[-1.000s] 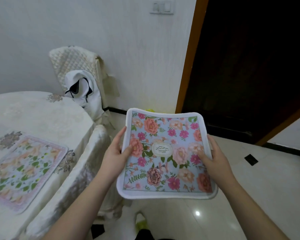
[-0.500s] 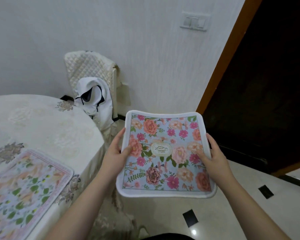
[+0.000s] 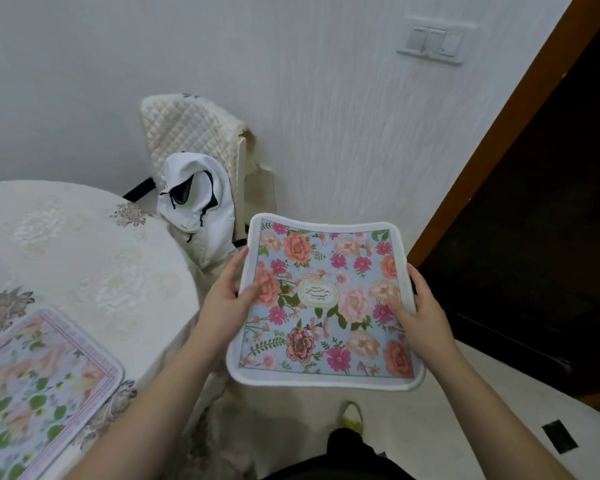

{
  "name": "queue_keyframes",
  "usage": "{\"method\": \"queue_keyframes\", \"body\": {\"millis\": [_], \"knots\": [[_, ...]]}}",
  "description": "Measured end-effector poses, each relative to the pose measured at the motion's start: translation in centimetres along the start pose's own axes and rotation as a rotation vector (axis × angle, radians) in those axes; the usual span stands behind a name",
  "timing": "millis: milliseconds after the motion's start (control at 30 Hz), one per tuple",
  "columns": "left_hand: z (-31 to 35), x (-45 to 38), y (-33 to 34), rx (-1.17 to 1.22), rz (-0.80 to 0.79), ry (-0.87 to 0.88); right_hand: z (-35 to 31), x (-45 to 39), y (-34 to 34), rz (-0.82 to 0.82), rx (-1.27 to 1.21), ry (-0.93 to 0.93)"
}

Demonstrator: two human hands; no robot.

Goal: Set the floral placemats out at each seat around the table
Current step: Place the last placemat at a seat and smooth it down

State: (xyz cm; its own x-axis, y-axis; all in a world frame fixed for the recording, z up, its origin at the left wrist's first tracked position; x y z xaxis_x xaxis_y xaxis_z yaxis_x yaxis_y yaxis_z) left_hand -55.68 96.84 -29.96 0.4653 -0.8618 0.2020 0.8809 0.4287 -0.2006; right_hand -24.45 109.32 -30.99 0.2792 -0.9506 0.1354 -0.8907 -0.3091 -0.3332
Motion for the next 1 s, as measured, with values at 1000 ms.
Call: {"method": "queue_keyframes", "body": {"millis": [1000], "knots": [[-0.2, -8.5, -6.1, 0.117, 0.512, -0.205, -9.0, -23.3, 12.4, -0.549, -0.036, -0.176]]}}
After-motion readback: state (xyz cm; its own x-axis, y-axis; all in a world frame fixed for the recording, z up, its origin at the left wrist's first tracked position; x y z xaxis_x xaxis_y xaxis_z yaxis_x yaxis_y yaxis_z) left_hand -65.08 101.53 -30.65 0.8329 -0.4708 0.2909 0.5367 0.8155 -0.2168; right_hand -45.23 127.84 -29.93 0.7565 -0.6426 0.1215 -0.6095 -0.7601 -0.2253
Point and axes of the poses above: each hand's wrist, its own x-axis away from the middle knuckle, its own y-axis out of the palm, z = x × y, the point moved 7 cm from there along -x, towards the middle knuckle, and after that the axes turned 3 degrees about -x, right-handed, at the moved point
